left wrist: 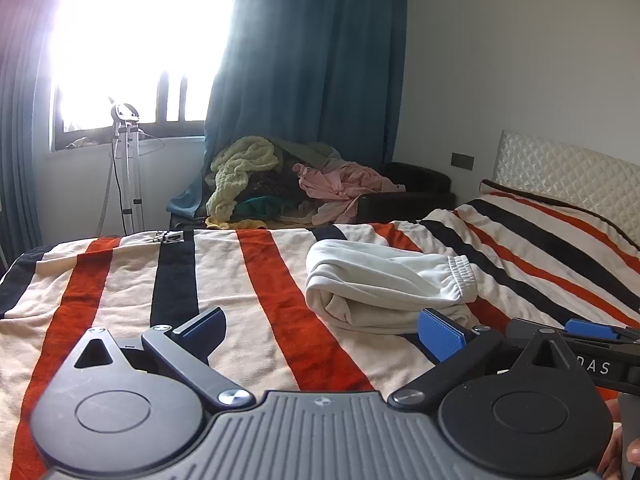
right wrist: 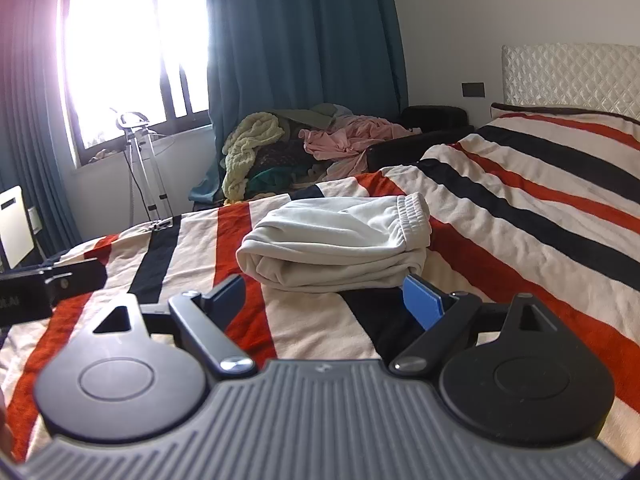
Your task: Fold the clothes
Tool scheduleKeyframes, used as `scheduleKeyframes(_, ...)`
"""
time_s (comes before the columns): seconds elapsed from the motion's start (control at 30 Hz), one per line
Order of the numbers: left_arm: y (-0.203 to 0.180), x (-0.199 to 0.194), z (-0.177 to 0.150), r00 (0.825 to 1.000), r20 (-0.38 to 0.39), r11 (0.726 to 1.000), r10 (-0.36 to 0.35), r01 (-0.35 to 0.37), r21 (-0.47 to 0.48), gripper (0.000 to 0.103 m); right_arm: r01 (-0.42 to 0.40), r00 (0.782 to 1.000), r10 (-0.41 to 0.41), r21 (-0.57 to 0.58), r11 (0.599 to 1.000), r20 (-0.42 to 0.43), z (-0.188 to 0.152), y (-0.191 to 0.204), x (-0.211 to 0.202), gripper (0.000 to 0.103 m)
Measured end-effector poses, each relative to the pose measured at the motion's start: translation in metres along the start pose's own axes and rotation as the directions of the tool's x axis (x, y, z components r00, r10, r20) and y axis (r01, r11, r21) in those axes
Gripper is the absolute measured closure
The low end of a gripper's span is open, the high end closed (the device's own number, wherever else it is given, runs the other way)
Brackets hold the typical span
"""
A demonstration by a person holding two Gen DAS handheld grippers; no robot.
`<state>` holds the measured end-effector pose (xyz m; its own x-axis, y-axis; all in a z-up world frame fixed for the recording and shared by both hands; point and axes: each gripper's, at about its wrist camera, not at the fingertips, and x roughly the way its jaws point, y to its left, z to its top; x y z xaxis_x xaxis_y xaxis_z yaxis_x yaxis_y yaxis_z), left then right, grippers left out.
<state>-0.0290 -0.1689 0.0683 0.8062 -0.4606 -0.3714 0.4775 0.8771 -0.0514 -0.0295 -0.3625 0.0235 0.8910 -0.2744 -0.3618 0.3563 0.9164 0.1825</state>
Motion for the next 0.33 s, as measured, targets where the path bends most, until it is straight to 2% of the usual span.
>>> scheduleKeyframes(0.33, -0.0017, -0.0009, -0.0009, 1.0, 0.002, 1.0, -0.006, 0.006, 0.0, 0.0, -0.002, 1.0, 0.002, 0.003, 1.0, -0.005, -0.0016, 0.0005, -0.0005, 0.016)
